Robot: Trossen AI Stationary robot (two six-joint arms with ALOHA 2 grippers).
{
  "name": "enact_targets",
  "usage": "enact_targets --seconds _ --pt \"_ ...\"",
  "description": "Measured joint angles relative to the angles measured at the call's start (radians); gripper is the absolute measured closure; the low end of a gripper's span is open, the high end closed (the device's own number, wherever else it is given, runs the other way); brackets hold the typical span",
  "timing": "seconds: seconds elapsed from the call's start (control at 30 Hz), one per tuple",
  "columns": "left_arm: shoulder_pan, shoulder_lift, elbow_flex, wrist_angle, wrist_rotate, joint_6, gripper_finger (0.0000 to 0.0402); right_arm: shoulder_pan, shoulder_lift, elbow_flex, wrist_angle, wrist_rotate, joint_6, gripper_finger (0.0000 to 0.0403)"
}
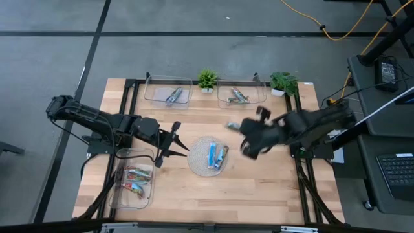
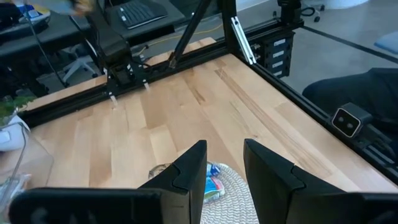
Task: Pick and place Granola Bars by type
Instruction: Put the yellow granola bar into the top right transparent bin
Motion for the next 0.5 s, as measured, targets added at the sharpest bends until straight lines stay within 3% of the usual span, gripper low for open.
enact_targets --seconds 0.27,0.5 --pt "0.0 0.0 0.0 0.0 0.0 0.002 0.0302 -0.202 -0.149 0.0 -0.005 -0.094 -0.086 0.0342" --pt "0.0 0.0 0.0 0.0 0.0 0.0 0.0302 -0.44 -0.146 0.023 -0.053 -0.206 -0.218 0.0342"
